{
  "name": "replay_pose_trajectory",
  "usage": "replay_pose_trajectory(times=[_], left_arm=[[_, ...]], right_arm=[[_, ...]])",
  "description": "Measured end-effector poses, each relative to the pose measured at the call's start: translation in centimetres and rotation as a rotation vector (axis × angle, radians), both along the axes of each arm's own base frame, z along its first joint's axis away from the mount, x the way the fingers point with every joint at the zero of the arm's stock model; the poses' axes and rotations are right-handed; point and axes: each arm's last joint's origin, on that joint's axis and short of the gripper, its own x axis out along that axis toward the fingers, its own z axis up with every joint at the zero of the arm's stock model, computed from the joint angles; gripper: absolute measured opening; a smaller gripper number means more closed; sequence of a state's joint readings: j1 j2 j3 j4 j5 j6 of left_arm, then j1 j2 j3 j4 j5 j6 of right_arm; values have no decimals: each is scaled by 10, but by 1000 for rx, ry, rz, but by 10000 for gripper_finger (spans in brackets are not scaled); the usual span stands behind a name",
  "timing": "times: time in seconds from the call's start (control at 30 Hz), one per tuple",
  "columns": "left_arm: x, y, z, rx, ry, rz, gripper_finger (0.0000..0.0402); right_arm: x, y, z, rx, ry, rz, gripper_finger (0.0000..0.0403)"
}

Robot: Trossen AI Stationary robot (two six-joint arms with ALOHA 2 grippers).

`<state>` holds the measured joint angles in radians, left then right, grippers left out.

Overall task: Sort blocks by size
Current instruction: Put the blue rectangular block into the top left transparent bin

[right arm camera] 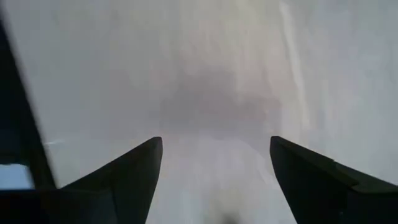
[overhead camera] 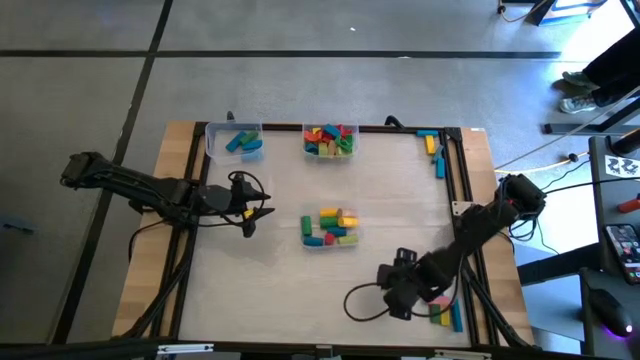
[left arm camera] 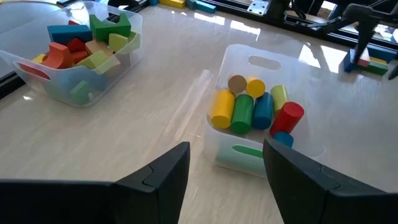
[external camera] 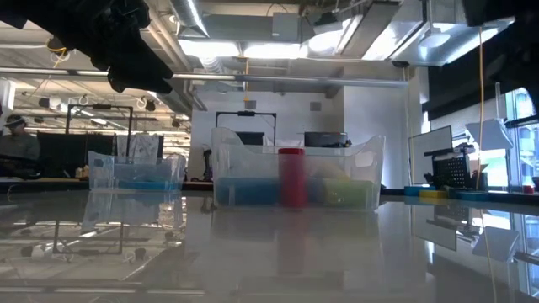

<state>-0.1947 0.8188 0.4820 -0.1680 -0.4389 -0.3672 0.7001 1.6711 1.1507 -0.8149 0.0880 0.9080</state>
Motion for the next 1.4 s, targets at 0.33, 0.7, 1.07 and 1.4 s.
replay_pose_trajectory(times=[0.33, 0.7, 1.07, 1.4], left_arm=[[0, 0, 0, 7, 2, -4, 198], [0, 0, 0, 10, 3, -5, 198], [0, 0, 0, 8, 2, -4, 198], [0, 0, 0, 7, 1, -4, 198]], right_arm=[[-26, 7, -2, -95, 116, -12, 298], [-51, 15, -12, -143, 174, -45, 298], [-72, 13, -44, -115, 237, -66, 293], [-73, 12, -49, -100, 249, -66, 162]])
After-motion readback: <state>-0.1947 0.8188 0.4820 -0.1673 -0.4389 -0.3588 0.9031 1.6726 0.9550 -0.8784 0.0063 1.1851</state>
